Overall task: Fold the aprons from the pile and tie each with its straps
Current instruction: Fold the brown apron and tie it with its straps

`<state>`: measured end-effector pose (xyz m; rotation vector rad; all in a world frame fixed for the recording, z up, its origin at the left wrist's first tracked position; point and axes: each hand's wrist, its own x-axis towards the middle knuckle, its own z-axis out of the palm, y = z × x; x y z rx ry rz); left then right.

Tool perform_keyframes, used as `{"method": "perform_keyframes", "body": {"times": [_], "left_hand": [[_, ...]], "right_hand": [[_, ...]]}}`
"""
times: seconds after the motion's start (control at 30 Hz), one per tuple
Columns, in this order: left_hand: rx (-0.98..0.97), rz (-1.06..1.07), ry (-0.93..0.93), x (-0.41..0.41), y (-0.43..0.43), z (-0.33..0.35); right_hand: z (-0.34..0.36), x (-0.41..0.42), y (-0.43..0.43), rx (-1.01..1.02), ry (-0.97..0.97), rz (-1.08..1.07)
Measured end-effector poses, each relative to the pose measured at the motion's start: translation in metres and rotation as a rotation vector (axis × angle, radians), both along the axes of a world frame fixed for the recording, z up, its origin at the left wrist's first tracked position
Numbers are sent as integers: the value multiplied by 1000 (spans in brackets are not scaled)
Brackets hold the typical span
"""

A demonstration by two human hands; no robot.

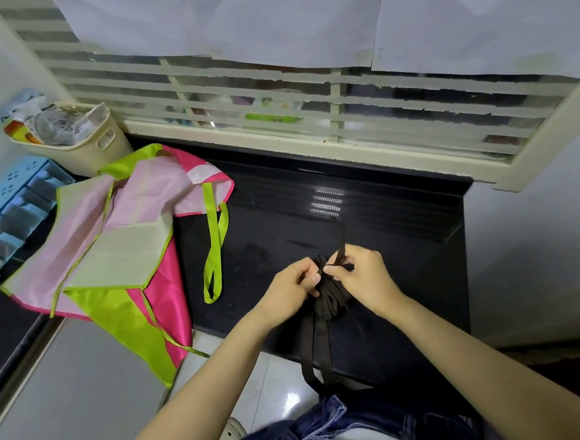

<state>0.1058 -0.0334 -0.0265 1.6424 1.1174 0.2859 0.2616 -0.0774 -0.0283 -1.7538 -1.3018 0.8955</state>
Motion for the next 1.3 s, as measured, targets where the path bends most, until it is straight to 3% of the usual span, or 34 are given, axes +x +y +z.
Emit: {"method": "perform_keyframes", "body": {"times": [0.23, 0.37, 0.53, 0.63, 0.83, 1.0, 1.07, 1.17, 1.23, 1.3], "left_hand": [[12, 27, 79, -21, -9, -7], [102, -23, 263, -33, -16, -9], [-144, 266, 178, -44, -19, -16], [-140, 341, 108, -43, -22, -17], [104, 275, 154, -38, -28, -11], [47, 288, 209, -47, -28, -12], [34, 334, 241, -52, -24, -13], [13, 451, 248, -58, -18, -14], [7, 490, 205, -59, -16, -13], [8, 514, 138, -58, -14, -7]], "right_hand": [[-3, 0, 14, -164, 290, -246], [-16, -16, 15, -250, 313, -212], [-11, -30, 12, -323, 359, -1], [-6, -33, 8, -334, 296, 112], [0, -34, 20, -339, 240, -21], [0, -42, 21, -358, 191, 49], [3, -40, 16, -326, 56, 136], [19, -36, 8, -102, -351, 262], [36, -45, 3, 72, -416, 342], [43, -59, 5, 79, -452, 501]]}}
